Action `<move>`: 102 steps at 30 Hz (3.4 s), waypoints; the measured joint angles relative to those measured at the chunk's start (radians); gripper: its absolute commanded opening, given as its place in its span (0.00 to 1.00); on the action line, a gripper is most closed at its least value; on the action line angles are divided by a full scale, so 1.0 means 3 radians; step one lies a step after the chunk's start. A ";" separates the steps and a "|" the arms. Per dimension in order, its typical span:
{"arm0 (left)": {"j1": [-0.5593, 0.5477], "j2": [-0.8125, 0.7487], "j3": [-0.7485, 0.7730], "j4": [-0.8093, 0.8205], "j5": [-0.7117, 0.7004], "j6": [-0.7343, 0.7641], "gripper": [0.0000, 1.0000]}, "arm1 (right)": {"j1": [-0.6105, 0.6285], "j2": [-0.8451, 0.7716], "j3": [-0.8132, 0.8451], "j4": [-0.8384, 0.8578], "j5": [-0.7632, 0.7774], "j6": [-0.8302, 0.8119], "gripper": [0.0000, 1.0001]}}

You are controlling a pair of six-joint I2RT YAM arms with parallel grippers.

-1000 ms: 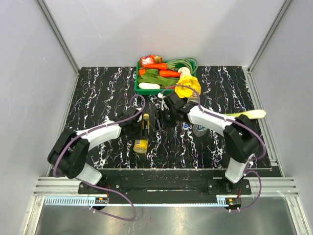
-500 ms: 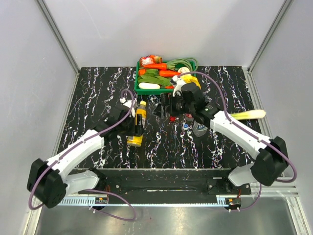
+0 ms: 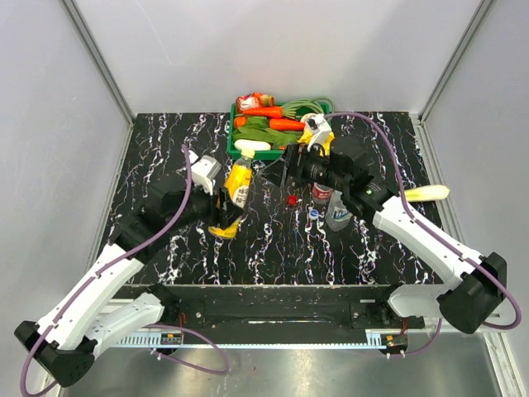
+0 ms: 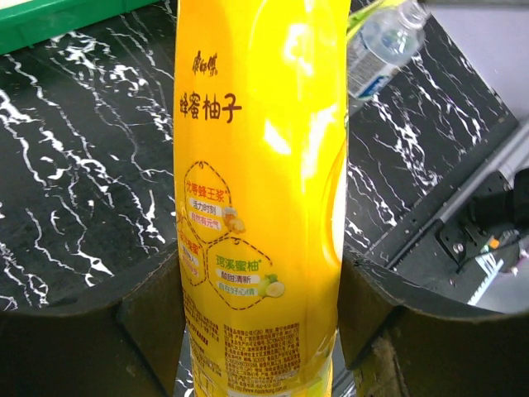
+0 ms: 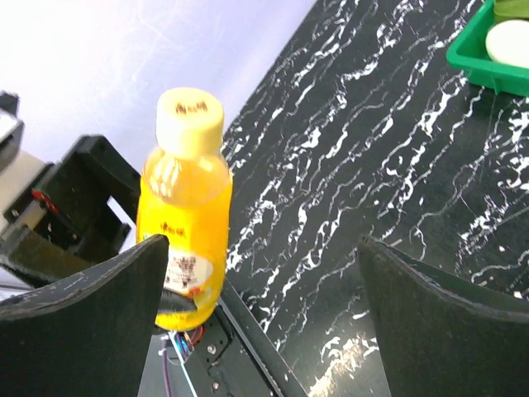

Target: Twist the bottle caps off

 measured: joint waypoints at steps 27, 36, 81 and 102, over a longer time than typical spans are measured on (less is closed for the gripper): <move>-0.0665 0.0103 0.0118 -0.0093 -0.0409 0.0167 0.44 | -0.0219 0.0362 0.0006 0.0782 -0.0497 0.1019 0.82; -0.0778 0.0219 0.0173 -0.0159 -0.0575 0.0181 0.44 | -0.0221 0.0378 0.0013 0.0994 -0.0682 0.1143 0.71; -0.0701 0.0394 0.0212 -0.0189 -0.0235 0.0193 0.26 | -0.0441 0.0478 -0.0291 0.1994 -0.1619 0.1134 0.00; -0.0187 0.0285 -0.0201 0.0891 0.2075 -0.0346 0.24 | -0.0600 0.0374 -0.0422 0.3408 -0.2561 0.1691 0.00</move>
